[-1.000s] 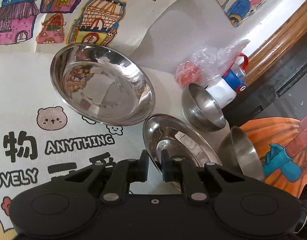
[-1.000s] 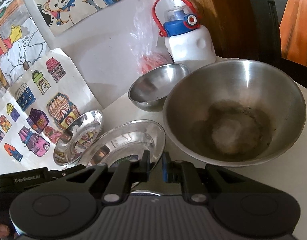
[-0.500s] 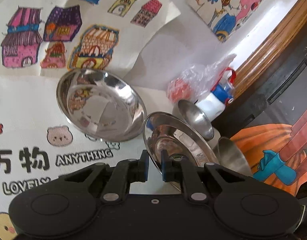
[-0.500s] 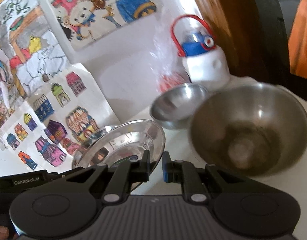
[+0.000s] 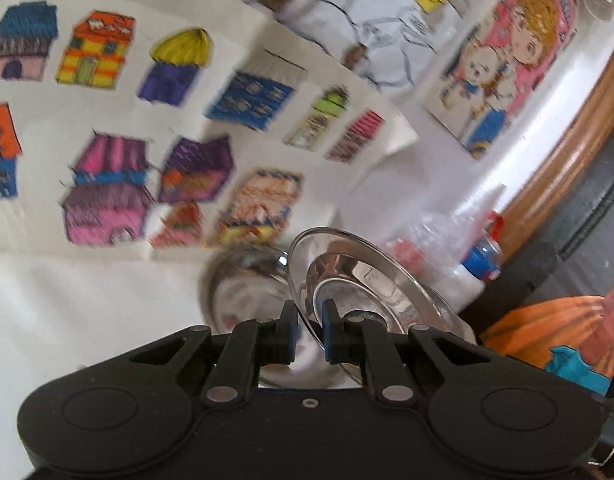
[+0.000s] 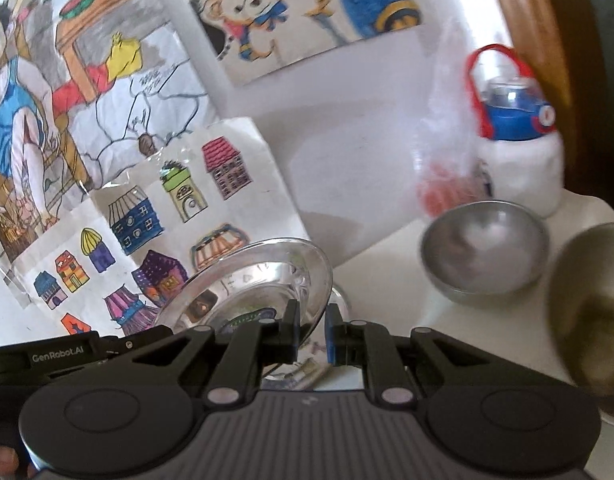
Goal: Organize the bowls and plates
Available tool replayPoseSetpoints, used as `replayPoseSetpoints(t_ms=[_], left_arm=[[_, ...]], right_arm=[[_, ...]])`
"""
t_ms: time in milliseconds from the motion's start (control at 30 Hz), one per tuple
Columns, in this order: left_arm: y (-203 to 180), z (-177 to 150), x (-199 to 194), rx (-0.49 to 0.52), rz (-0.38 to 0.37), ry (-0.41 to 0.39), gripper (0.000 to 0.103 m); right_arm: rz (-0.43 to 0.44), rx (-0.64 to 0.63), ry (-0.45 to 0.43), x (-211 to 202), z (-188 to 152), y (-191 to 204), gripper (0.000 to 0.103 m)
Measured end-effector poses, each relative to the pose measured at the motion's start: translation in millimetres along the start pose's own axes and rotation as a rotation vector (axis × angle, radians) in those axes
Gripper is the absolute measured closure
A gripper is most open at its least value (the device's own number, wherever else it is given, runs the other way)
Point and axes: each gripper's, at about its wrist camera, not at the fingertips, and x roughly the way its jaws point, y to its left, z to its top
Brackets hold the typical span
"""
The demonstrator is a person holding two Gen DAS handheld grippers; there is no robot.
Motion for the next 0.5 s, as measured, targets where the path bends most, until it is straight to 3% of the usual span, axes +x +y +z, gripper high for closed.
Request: replayPoseSetpoints(t_ms=[500], left_arm=[[36.2,4.8,40.5,0.024,0.060,0.043,0.088]], right_arm=[[-0.054,-0.040,0.085,52.4,-5.2,2.7,0.087]])
